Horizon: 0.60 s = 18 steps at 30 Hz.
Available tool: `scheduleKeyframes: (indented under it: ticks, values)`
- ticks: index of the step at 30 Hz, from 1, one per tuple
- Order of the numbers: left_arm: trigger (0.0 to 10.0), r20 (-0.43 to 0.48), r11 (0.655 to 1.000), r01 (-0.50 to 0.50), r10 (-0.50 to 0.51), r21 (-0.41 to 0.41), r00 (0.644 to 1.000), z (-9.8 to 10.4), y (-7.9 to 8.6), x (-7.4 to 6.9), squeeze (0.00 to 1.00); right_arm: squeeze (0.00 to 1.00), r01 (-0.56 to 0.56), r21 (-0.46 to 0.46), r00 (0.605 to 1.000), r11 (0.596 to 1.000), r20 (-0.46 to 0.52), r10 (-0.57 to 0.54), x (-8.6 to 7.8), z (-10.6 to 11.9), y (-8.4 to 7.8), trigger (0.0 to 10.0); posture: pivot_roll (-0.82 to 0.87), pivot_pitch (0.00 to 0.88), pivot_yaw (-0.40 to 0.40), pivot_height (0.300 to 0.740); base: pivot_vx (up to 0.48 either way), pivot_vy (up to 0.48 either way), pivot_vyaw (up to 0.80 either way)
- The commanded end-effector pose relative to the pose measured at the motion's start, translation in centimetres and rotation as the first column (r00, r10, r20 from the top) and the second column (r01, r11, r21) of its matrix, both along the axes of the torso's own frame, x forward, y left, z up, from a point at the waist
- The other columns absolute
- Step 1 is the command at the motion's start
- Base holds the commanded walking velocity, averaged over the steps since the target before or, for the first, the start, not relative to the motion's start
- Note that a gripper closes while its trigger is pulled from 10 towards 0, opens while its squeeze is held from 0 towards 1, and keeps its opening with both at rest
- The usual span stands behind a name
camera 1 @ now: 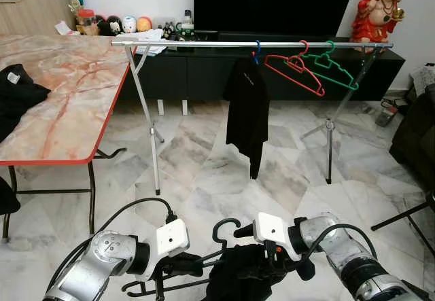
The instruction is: Hang hanger
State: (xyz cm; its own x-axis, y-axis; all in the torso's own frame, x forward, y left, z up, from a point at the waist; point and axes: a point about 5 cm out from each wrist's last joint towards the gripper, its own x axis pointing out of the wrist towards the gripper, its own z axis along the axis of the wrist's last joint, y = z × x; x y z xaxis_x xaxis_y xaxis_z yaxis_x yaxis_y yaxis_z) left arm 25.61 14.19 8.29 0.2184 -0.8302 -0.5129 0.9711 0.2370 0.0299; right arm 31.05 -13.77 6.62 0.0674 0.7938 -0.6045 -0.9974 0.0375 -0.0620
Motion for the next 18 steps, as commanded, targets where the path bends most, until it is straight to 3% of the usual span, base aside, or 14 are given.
scheduleKeyframes:
  ticks: [1,2,3,4,18]
  values:
    - [10.0,0.04,0.999,0.033,-0.032,-0.021,0.999,1.1,-0.6,0.3,0.0,0.0,0.008,0.016,1.0,1.0,-0.017,-0.007,0.2,0.2,0.0,9.6,0.09,0.022,-0.053,0.74,0.0,0.0,0.0]
    - [10.0,0.04,0.999,0.034,-0.033,-0.021,0.999,1.1,-0.6,0.3,0.0,0.0,0.009,0.021,1.0,1.0,-0.027,-0.008,0.1,0.1,0.0,8.3,0.09,0.022,-0.053,0.74,0.0,0.0,0.0]
    - [10.0,0.04,0.999,0.034,-0.033,-0.021,0.999,1.1,-0.6,0.3,0.0,0.0,0.009,0.021,1.0,1.0,-0.027,-0.008,0.1,0.1,0.0,8.3,0.09,0.022,-0.053,0.74,0.0,0.0,0.0]
    - [10.0,0.043,0.999,0.036,-0.035,-0.019,0.998,1.1,-0.5,0.3,0.0,0.0,0.002,0.024,0.999,1.0,-0.053,-0.001,-0.1,-0.2,0.0,0.0,0.09,0.013,-0.049,0.74,0.0,0.0,0.0]
    - [10.0,0.051,0.999,0.044,-0.043,-0.015,0.998,1.1,-0.6,0.5,0.0,0.0,-0.005,-0.006,0.995,1.0,-0.095,0.004,-0.8,-1.0,-0.3,0.0,0.09,0.0,-0.042,0.74,0.0,0.0,0.0]
